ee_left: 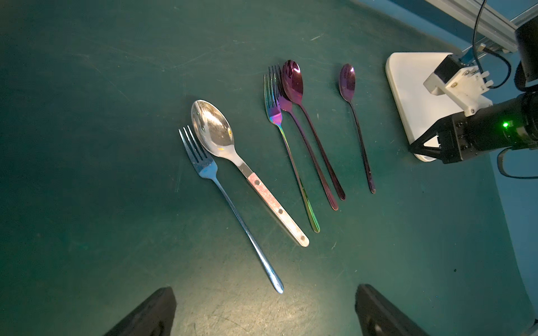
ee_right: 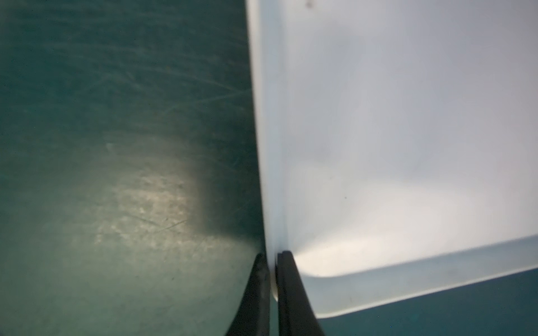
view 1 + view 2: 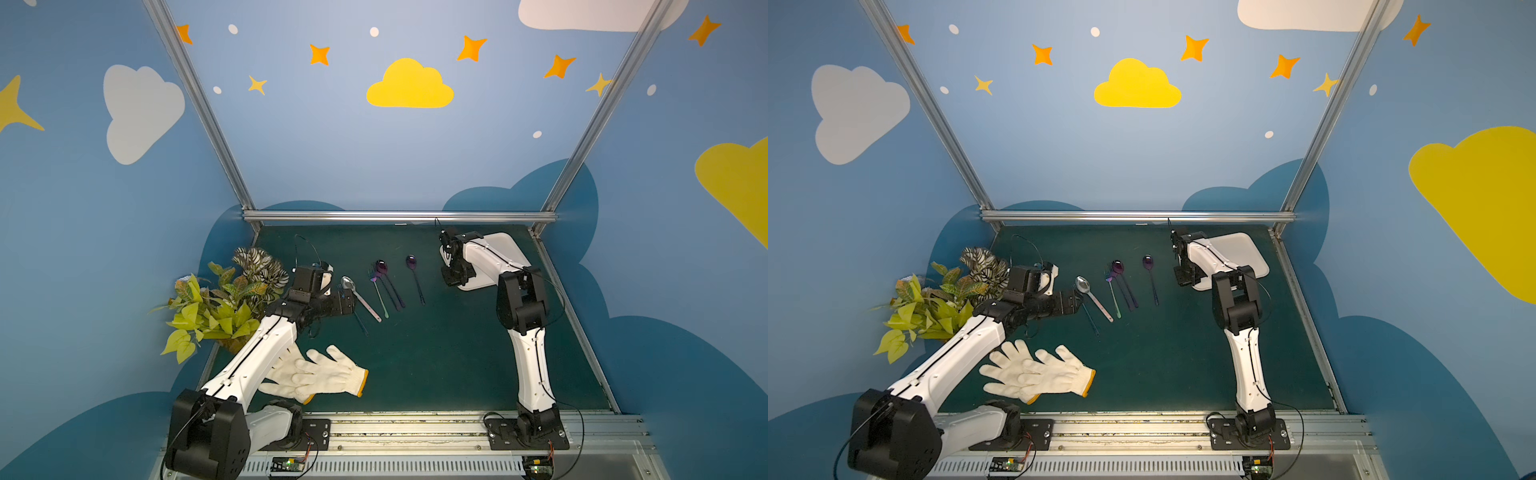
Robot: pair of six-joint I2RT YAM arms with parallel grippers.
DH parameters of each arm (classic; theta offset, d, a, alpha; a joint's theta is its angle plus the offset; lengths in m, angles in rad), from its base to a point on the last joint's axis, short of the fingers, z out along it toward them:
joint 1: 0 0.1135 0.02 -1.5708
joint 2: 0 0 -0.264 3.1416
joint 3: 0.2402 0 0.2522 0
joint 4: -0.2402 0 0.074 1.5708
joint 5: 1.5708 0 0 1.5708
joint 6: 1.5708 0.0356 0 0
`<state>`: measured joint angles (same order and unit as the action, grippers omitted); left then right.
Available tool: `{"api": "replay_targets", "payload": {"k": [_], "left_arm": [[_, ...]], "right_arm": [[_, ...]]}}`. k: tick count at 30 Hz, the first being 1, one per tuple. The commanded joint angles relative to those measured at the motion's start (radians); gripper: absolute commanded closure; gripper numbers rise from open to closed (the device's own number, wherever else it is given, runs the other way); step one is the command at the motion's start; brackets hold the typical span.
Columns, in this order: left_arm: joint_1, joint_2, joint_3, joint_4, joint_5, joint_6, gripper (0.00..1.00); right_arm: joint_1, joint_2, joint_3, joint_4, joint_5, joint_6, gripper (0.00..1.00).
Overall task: Set the spoon and fork side by side
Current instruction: Move the tray to the center of the board.
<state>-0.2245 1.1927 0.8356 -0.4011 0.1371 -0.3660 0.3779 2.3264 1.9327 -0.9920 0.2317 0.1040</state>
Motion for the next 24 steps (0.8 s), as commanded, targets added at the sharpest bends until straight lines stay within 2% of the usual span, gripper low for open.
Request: {"api": "replay_targets", "payload": {"k": [1, 8, 12, 15, 18, 24], "left_arm": [[0.001, -0.025, 0.008, -0.037, -0.014, 0.017, 0.0], [0.001, -0.076, 0.033, -0.178, 0.025, 0.08, 0.0], [0.001, -0.115, 0.051, -0.259, -0.022, 0.143, 0.0], [0.005, -0.172, 0.029, -0.269, -0.091, 0.138, 0.0], [0.013, -0.241, 0.0, -0.262, -0.119, 0.097, 0.0], [0.025, -0.315, -0.076, -0.216, -0.061, 0.064, 0.0]], "right_arm": [[0.0, -0.049, -0.062, -0.049, 0.013, 0.091, 1.0], [0.077, -0.228, -0.261, -0.024, -0.059, 0.25, 1.0], [0.163, -0.356, -0.413, 0.013, -0.078, 0.282, 1.0], [0.225, -0.458, -0.539, 0.053, -0.136, 0.352, 1.0], [0.328, -0.527, -0.622, 0.07, -0.16, 0.453, 1.0], [0.556, -0.597, -0.657, 0.055, -0.108, 0.681, 1.0]]}}
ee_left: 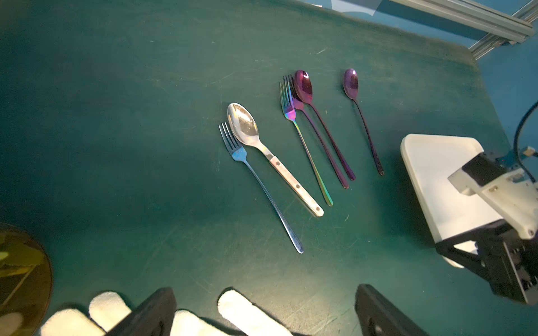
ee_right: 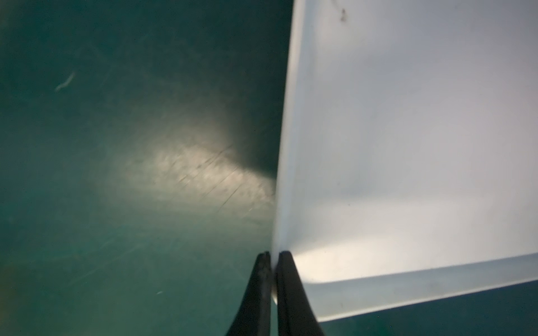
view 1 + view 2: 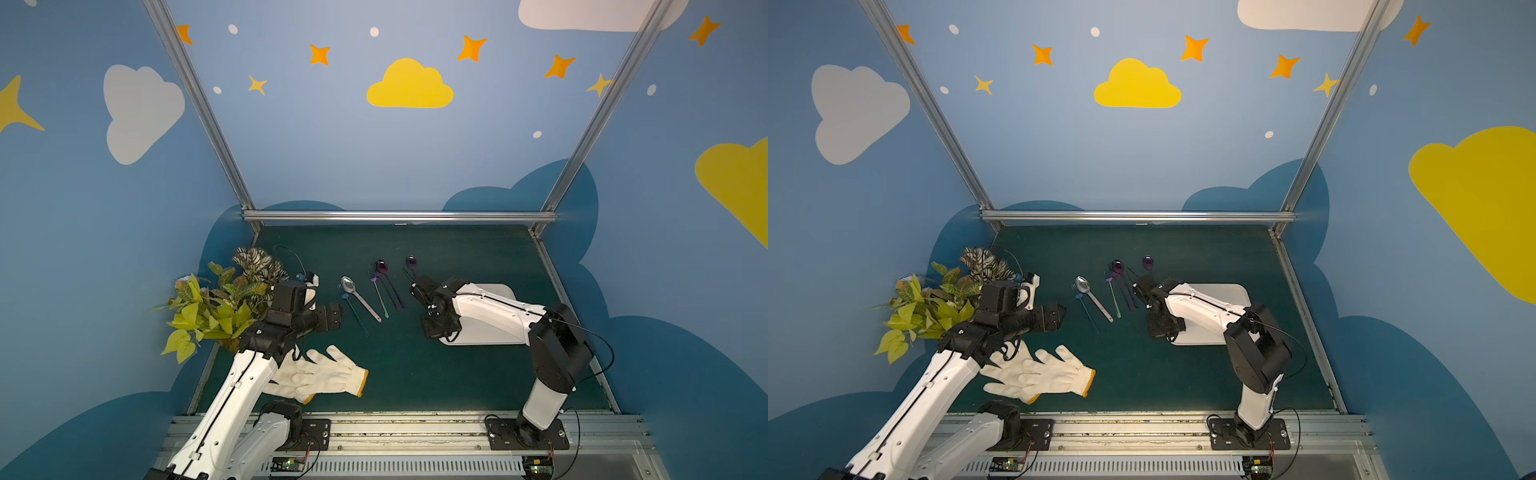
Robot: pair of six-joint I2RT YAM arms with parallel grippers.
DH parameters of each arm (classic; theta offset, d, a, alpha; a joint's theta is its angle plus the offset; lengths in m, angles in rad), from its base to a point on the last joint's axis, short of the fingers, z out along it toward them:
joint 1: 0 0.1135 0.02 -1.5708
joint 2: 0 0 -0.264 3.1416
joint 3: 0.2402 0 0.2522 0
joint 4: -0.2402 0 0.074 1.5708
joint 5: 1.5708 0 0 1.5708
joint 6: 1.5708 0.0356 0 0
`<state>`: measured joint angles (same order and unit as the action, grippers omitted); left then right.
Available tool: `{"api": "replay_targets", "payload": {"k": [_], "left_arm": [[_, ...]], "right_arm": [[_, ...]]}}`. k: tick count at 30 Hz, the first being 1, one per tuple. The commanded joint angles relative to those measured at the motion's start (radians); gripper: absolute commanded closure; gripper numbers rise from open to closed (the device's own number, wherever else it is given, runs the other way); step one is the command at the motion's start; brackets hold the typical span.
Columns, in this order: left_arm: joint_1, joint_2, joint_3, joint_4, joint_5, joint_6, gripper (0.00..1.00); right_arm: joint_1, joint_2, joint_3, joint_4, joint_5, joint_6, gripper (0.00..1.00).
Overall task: Set the spoon and fork side by side
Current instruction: Move the tray to the center of the board.
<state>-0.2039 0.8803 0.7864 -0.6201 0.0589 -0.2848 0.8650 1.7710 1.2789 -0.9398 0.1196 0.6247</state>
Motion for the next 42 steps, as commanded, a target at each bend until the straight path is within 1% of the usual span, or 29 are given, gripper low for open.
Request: {"api": "replay_targets", "payload": {"k": [1, 3, 6, 8, 11, 15, 18, 19, 20, 22, 23, 25, 28, 31, 34, 36, 37, 39, 40, 42], "left_arm": [[0.004, -0.003, -0.028, -0.004, 0.024, -0.011, 0.0], [0.004, -0.008, -0.026, -0.011, 0.026, 0.011, 0.0], [0.0, -0.031, -0.032, -0.026, -0.017, 0.033, 0.0], [-0.004, -0.042, -0.031, -0.049, -0.05, 0.045, 0.0], [-0.013, -0.063, -0.038, -0.075, -0.079, 0.047, 0.0], [-0.017, -0.069, -0.044, -0.076, -0.057, 0.031, 0.0], [-0.017, -0.079, -0.048, -0.079, -0.059, 0.029, 0.0], [-0.017, -0.084, -0.05, -0.079, -0.059, 0.029, 0.0], [-0.017, -0.084, -0.052, -0.08, -0.059, 0.027, 0.0], [-0.017, -0.082, -0.052, -0.08, -0.058, 0.023, 0.0], [-0.017, -0.079, -0.053, -0.079, -0.056, 0.019, 0.0], [-0.017, -0.075, -0.052, -0.072, -0.056, 0.001, 0.0], [-0.017, -0.072, -0.057, -0.061, -0.06, -0.014, 0.0], [-0.017, -0.059, -0.056, -0.055, -0.025, -0.014, 0.0], [-0.016, -0.035, -0.049, -0.051, 0.092, -0.013, 0.0], [-0.018, -0.013, -0.053, -0.042, 0.196, -0.043, 0.0], [-0.018, 0.0, -0.061, -0.024, 0.254, -0.072, 0.0], [-0.036, 0.024, -0.083, 0.011, 0.331, -0.123, 0.0], [-0.056, 0.035, -0.092, 0.028, 0.344, -0.147, 0.0], [-0.104, 0.06, -0.105, 0.048, 0.32, -0.169, 0.0]], "right_arm": [[0.101, -0.04, 0.0, 0.011, 0.0, 0.184, 1.0], [0.161, -0.023, 0.016, 0.029, -0.002, 0.213, 1.0], [0.245, 0.036, 0.062, 0.014, 0.008, 0.261, 1.0], [0.289, 0.072, 0.086, 0.01, 0.004, 0.298, 1.0], [0.345, 0.124, 0.129, 0.025, -0.009, 0.315, 1.0], [0.387, 0.211, 0.22, 0.025, -0.044, 0.32, 1.0], [0.393, 0.245, 0.241, 0.025, -0.075, 0.324, 1.0], [0.393, 0.248, 0.24, 0.025, -0.083, 0.324, 0.98], [0.392, 0.246, 0.238, 0.026, -0.087, 0.322, 0.92], [0.39, 0.232, 0.234, 0.026, -0.086, 0.312, 0.74], [0.389, 0.222, 0.234, 0.028, -0.087, 0.304, 0.68], [0.382, 0.195, 0.232, 0.039, -0.098, 0.28, 0.59], [0.36, 0.137, 0.219, 0.051, -0.116, 0.25, 0.49], [0.305, 0.051, 0.172, 0.054, -0.129, 0.221, 0.42], [0.196, -0.071, 0.067, 0.052, -0.132, 0.178, 0.35], [0.085, -0.157, -0.021, 0.05, -0.138, 0.138, 0.3], [0.01, -0.193, -0.064, 0.05, -0.155, 0.112, 0.28], [-0.136, -0.238, -0.114, 0.048, -0.196, 0.047, 0.26], [-0.201, -0.247, -0.123, 0.044, -0.204, 0.015, 0.25], [-0.297, -0.236, -0.111, 0.044, -0.199, -0.043, 0.21]]}}
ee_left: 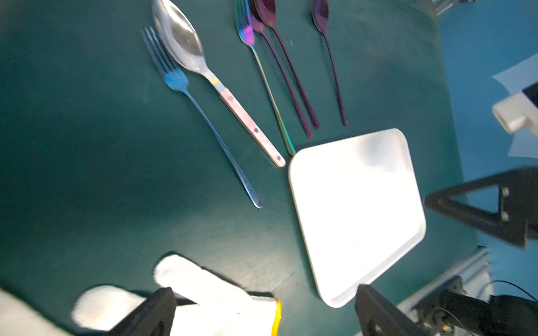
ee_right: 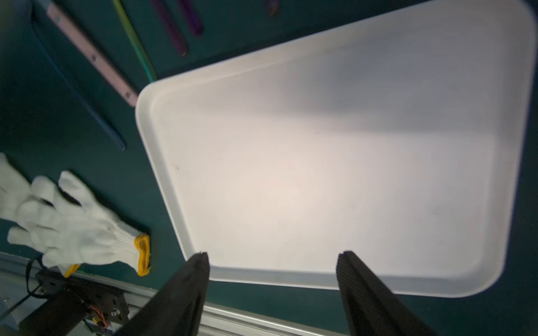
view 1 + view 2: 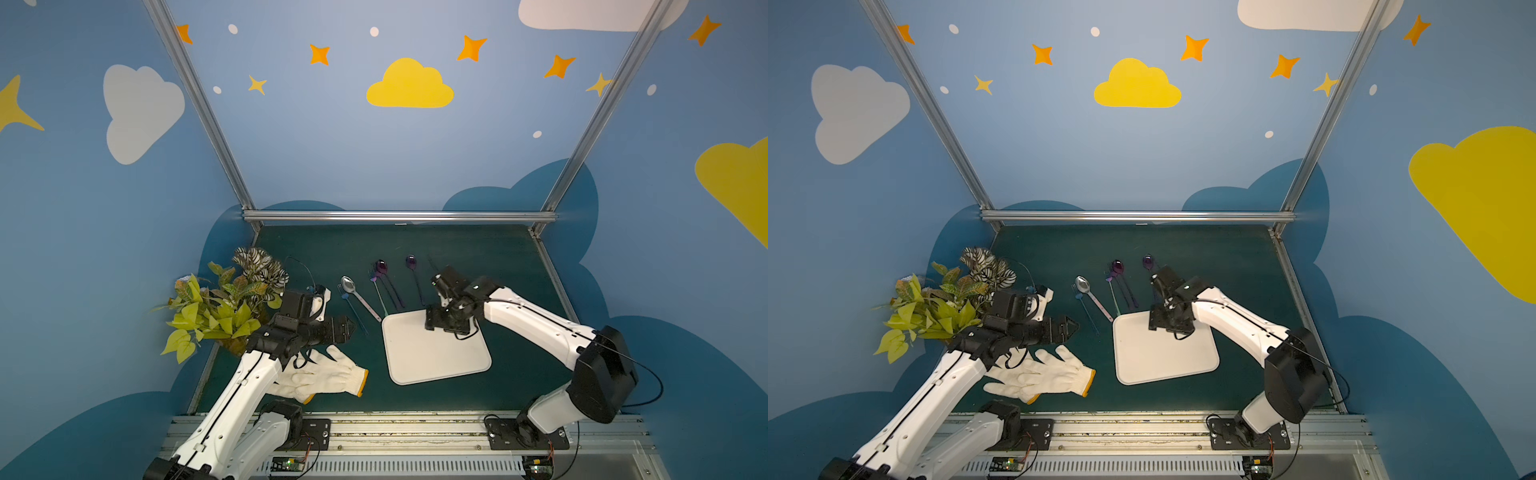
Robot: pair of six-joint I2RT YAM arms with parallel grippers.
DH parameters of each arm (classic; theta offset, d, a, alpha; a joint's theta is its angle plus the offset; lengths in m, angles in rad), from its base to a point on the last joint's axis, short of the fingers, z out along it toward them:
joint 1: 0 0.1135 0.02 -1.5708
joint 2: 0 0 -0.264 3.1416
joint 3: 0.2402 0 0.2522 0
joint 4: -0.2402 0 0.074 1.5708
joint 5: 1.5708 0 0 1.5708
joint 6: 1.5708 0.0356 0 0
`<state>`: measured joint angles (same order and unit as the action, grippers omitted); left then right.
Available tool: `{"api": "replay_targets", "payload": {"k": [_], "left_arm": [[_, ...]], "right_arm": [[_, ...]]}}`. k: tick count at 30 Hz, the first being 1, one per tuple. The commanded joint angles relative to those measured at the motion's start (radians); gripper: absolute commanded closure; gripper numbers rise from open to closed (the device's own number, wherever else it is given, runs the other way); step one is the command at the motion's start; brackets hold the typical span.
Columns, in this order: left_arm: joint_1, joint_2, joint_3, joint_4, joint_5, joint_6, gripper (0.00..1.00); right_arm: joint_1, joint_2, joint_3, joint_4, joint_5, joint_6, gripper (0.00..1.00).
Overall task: Set the spoon and fork side by side
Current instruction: Move the tray to the center of the board.
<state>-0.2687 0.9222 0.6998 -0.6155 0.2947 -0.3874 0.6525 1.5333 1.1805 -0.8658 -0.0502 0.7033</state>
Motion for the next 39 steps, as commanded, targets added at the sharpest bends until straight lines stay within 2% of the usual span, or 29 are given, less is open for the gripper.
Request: {"api": "replay_targets", "payload": {"k": [1, 4, 7, 12, 17, 21, 28, 39], "left_arm": [[-0.068, 0.033, -0.02, 0.044, 0.058, -0.075, 0.0], [-0.123, 0.093, -0.014, 0.043, 0.039, -0.094, 0.0], [-0.148, 0.127, 0.006, 0.027, 0.024, -0.093, 0.0], [-0.15, 0.094, 0.04, -0.039, -0.039, -0.055, 0.0], [-0.15, 0.051, 0.055, -0.112, -0.127, 0.0, 0.0], [-0.148, -0.003, 0.049, -0.148, -0.169, 0.037, 0.0], [-0.146, -0.081, 0.029, -0.151, -0.223, 0.063, 0.0], [-0.145, -0.083, 0.019, -0.141, -0.259, 0.047, 0.0]], "right_arm": [[-0.119, 0.023, 0.006, -0.026, -0.022, -0.144, 0.19], [-0.196, 0.138, 0.104, -0.019, -0.006, -0.195, 0.15], [-0.209, 0.271, 0.236, -0.017, 0.025, -0.239, 0.12], [-0.134, 0.5, 0.466, -0.097, 0.072, -0.294, 0.12], [-0.056, 0.615, 0.563, -0.138, 0.11, -0.289, 0.12], [-0.049, 0.629, 0.547, -0.133, 0.103, -0.268, 0.13], [-0.033, 0.561, 0.438, -0.107, 0.099, -0.241, 0.13], [-0.005, 0.489, 0.358, -0.077, 0.124, -0.202, 0.14]]}}
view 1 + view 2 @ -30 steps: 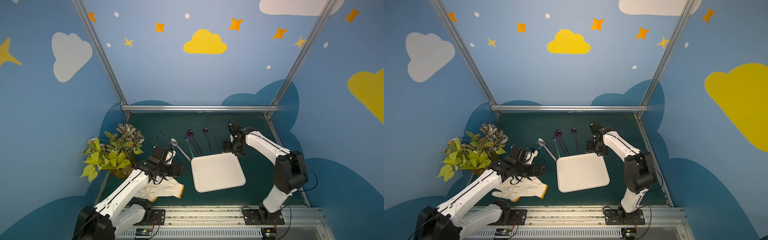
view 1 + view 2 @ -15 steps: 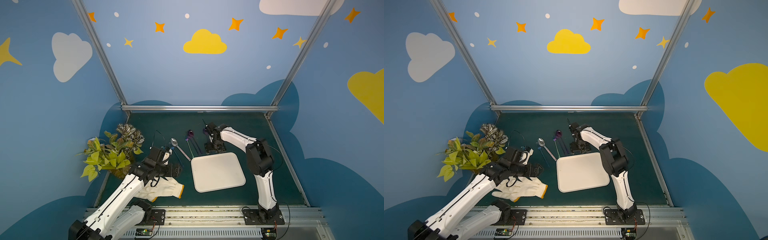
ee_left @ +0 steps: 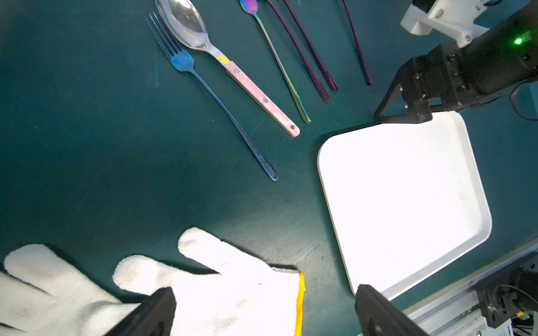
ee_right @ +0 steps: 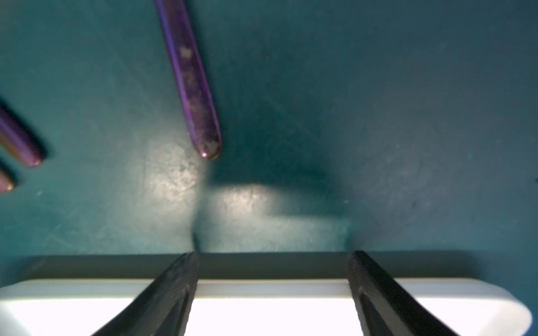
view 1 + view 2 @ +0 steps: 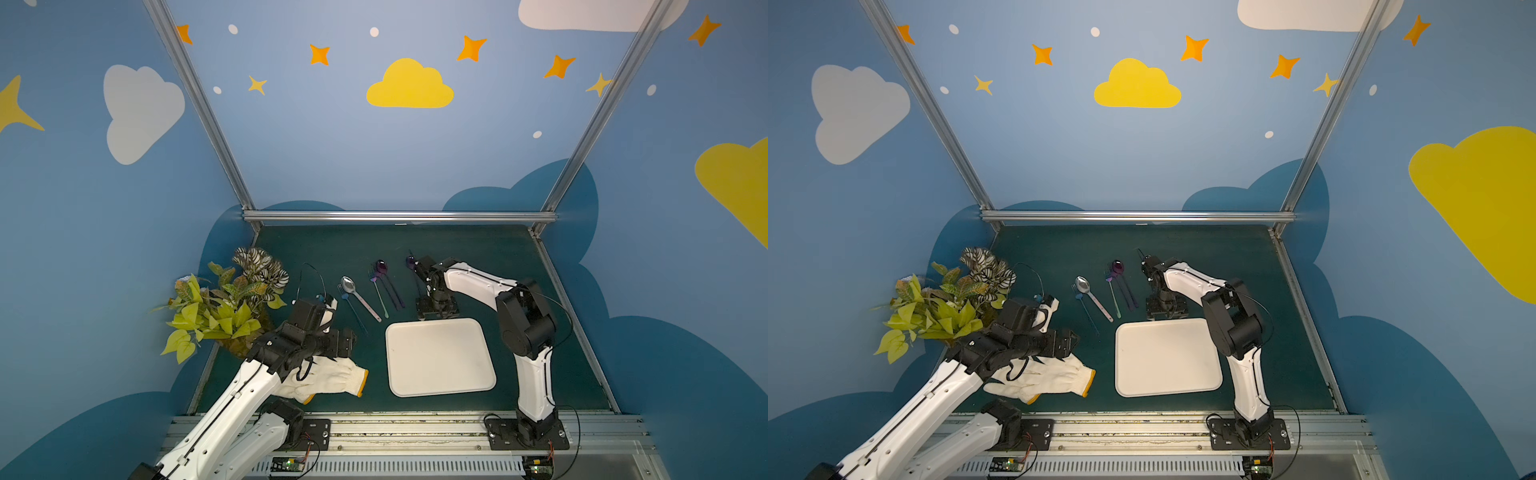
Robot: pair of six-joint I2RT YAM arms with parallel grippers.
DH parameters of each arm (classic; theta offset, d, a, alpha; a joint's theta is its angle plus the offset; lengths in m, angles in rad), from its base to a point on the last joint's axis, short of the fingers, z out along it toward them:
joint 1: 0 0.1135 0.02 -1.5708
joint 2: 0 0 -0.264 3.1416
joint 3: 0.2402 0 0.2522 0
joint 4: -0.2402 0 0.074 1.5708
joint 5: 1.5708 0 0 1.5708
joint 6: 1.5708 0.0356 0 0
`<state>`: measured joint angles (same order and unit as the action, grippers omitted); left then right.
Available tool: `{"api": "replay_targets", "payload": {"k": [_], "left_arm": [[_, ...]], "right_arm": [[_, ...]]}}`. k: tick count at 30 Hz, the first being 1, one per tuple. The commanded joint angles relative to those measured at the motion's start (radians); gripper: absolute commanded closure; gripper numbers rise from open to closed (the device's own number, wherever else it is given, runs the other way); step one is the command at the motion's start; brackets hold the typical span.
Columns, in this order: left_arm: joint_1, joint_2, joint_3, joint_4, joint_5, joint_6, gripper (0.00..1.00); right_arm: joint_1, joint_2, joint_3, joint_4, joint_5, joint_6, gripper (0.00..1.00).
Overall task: Set the spoon and fork side by side
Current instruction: Move the tray to the center of the board.
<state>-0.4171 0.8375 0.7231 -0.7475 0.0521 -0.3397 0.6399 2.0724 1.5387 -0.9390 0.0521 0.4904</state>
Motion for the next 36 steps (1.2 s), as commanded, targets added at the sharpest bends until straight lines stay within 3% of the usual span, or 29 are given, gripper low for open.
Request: {"api": "replay_targets", "payload": {"k": [1, 9, 18, 22, 29, 36], "left_arm": [[0.004, 0.005, -0.002, -0.011, -0.027, -0.017, 0.0], [-0.006, 0.107, 0.019, 0.019, -0.071, -0.217, 0.0], [-0.015, 0.258, 0.118, 0.022, -0.156, -0.23, 0.03], [-0.014, 0.214, 0.114, -0.005, -0.196, -0.158, 0.0], [-0.015, -0.009, -0.016, -0.001, -0.207, -0.129, 0.0], [-0.015, -0.184, -0.084, 0.02, -0.187, -0.119, 0.0]], "right_arm": [[0.007, -0.06, 0.003, -0.006, 0.033, 0.007, 0.14], [0.009, -0.209, 0.034, -0.049, 0.117, -0.099, 0.16], [0.094, -0.189, 0.249, -0.114, 0.178, -0.21, 0.31], [0.162, -0.045, 0.453, -0.147, 0.187, -0.25, 0.36], [0.176, 0.233, 0.78, -0.158, 0.086, -0.227, 0.59], [0.159, 0.39, 0.882, -0.132, 0.091, -0.229, 0.66]]}}
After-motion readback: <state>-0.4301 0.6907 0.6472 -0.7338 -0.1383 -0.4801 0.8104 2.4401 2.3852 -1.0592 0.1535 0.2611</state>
